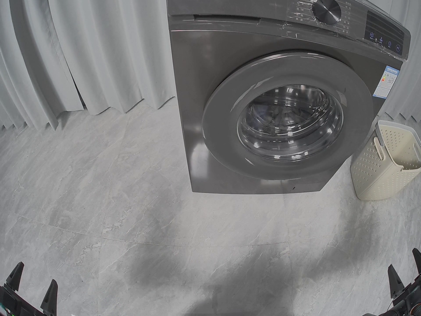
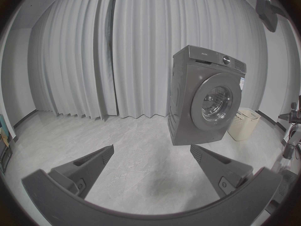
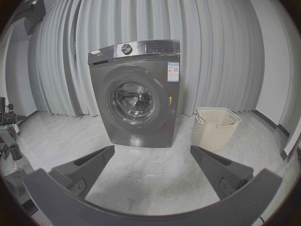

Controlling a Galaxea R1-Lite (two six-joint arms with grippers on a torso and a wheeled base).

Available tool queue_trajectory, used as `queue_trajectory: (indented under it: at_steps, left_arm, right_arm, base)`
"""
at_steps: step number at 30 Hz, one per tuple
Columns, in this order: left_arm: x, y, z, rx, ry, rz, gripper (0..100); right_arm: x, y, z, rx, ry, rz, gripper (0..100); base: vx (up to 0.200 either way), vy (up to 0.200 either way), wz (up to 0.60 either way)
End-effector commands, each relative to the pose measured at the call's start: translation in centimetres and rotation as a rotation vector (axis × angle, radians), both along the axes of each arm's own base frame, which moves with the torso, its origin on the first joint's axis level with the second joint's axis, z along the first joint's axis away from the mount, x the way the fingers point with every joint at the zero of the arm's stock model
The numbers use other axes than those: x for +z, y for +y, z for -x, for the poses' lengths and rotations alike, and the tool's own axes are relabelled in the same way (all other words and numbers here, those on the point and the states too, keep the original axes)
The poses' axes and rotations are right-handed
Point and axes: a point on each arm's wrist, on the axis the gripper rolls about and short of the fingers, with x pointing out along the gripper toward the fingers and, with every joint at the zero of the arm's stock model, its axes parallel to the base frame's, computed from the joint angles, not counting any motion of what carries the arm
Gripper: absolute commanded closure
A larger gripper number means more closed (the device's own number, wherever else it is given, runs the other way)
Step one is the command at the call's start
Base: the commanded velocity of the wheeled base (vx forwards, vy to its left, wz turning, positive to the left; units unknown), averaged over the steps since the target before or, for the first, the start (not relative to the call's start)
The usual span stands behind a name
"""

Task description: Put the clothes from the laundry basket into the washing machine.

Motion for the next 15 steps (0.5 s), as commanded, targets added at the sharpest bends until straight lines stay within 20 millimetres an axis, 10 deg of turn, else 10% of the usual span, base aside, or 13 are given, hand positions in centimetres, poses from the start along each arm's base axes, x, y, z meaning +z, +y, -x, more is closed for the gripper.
queue_trajectory:
  at_steps: [1, 15]
  left_arm:
    - [-0.51, -0.01, 0.04, -0.008, -0.002, 0.002, 0]
    - [-0.51, 0.0, 0.04, -0.005, -0.002, 0.005, 0]
  right_arm:
    - [-0.5, 0.0, -0.09, 0.0, 0.012, 0.0, 0]
    - [-0.49, 0.01, -0.1, 0.0, 0.013, 0.003, 0]
  base:
    - [0.0, 0.0, 0.0]
    - [0.0, -0.143, 0.0]
